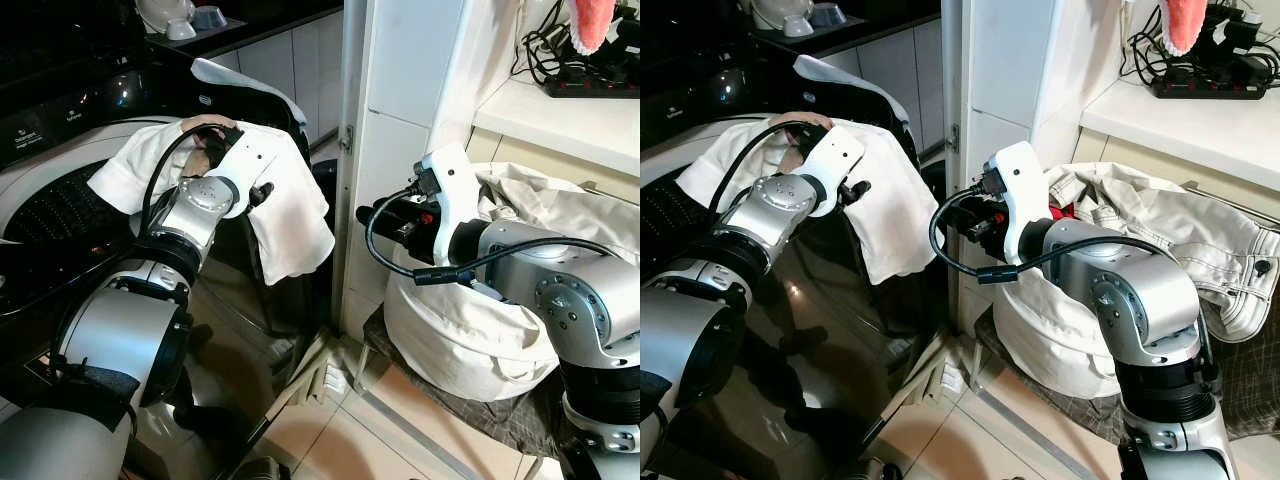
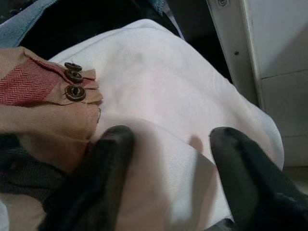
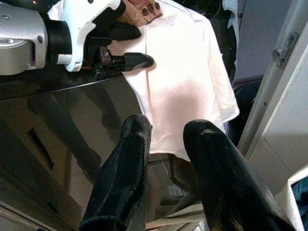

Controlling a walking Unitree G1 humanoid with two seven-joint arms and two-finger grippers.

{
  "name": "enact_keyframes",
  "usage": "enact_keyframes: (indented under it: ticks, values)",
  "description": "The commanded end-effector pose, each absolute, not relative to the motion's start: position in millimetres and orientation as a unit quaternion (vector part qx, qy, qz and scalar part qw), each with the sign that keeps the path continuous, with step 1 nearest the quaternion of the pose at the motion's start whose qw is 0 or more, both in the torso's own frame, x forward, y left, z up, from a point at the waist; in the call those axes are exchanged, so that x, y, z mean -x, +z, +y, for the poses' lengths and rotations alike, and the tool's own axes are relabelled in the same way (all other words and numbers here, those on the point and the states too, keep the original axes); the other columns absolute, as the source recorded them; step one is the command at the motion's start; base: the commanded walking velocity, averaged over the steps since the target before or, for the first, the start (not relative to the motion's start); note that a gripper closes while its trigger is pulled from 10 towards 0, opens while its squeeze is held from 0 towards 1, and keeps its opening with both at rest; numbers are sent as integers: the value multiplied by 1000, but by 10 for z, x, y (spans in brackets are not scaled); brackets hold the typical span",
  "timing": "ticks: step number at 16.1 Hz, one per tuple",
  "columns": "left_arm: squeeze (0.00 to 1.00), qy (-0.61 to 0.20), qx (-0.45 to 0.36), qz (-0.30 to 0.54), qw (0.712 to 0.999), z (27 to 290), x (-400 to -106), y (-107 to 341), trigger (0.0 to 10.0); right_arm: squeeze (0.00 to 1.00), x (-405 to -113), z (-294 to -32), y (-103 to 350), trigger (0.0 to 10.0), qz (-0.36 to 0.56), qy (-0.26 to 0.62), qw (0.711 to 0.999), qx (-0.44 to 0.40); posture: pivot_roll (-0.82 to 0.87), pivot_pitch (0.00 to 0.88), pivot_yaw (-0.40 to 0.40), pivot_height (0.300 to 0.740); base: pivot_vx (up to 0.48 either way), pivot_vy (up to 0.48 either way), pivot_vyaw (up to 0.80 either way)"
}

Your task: Clothes washing

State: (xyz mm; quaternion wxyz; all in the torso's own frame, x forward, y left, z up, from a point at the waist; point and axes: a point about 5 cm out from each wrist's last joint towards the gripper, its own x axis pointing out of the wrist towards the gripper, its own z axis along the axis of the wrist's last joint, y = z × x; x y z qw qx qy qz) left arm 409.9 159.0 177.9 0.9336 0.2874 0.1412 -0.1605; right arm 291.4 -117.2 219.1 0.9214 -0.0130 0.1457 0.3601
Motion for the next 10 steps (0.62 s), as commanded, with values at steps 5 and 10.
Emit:
enact_keyframes:
  ticks: [5,10]
  values:
    - [0,-154,-281,145,936,1637,-4113,1835,0,0,-2894,-1161,2214,10000,143,367,919,24,-62,0,53,740,0,0,0]
    - [0,-122,-290,119,942,1738,-4169,2073,0,0,-2905,-1181,2235,10000,140,364,920,26,-64,0,53,740,0,0,0]
